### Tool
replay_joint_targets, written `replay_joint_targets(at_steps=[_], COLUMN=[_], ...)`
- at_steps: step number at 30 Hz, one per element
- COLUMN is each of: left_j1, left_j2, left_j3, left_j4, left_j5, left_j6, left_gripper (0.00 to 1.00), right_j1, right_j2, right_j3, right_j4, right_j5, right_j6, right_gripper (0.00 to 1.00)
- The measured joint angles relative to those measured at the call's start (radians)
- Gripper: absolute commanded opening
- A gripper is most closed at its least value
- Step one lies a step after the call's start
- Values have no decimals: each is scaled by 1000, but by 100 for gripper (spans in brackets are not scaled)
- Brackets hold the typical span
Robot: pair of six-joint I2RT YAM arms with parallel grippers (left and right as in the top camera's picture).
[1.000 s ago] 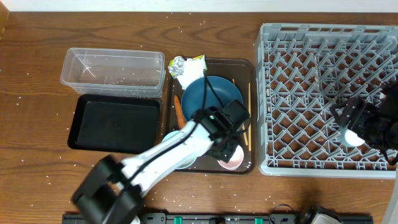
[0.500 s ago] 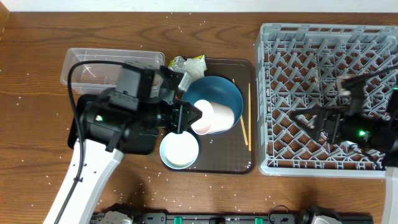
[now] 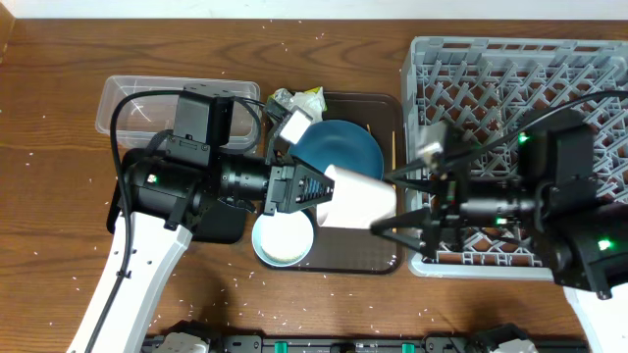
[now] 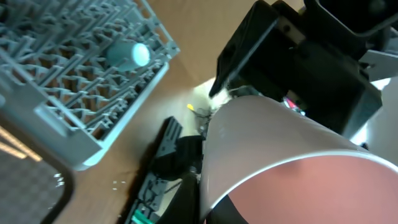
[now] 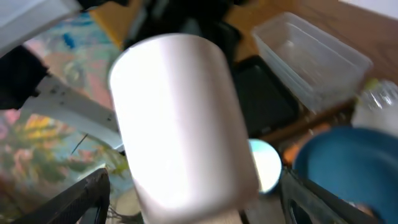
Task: Sort waste into correct bins and load items into the dishwasher rack
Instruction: 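Hand the pink cup from the left gripper to the right gripper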
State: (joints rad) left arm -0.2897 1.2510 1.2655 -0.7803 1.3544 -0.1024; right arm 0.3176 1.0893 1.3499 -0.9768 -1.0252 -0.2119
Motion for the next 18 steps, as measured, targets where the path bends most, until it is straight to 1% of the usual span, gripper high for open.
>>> replay_joint_targets(at_steps=[3, 6, 10, 14, 15, 16, 17, 18], left_j1=[0, 0, 7, 8, 8, 8, 7, 6], left_j2=[0, 0, 0, 1, 1, 1, 1, 1], left_j3=[0, 0, 0, -1, -1, -1, -1, -1], left_j4=[3, 4, 8, 29, 31, 35, 44, 46], left_j5=[33, 55, 53, 50, 50, 50, 55, 57], left_j6=[2, 3, 3, 3, 3, 8, 10, 6], left_gripper=[6, 6, 6, 7, 23, 43, 50, 76], right_j1=[53, 89, 103, 103, 103, 103, 106, 109], right_j2=[2, 17, 40, 41, 39, 37, 34, 31], right_j3=[0, 0, 0, 2, 3, 3, 3, 3], right_j4=[40, 64, 67, 66, 66, 65, 60, 56], right_j5=[1, 11, 18, 28, 31, 42, 61, 89], right_j6=[0, 5, 18, 24, 25, 28, 35, 48], right_gripper=[71, 60, 48, 45, 45, 44, 43, 43])
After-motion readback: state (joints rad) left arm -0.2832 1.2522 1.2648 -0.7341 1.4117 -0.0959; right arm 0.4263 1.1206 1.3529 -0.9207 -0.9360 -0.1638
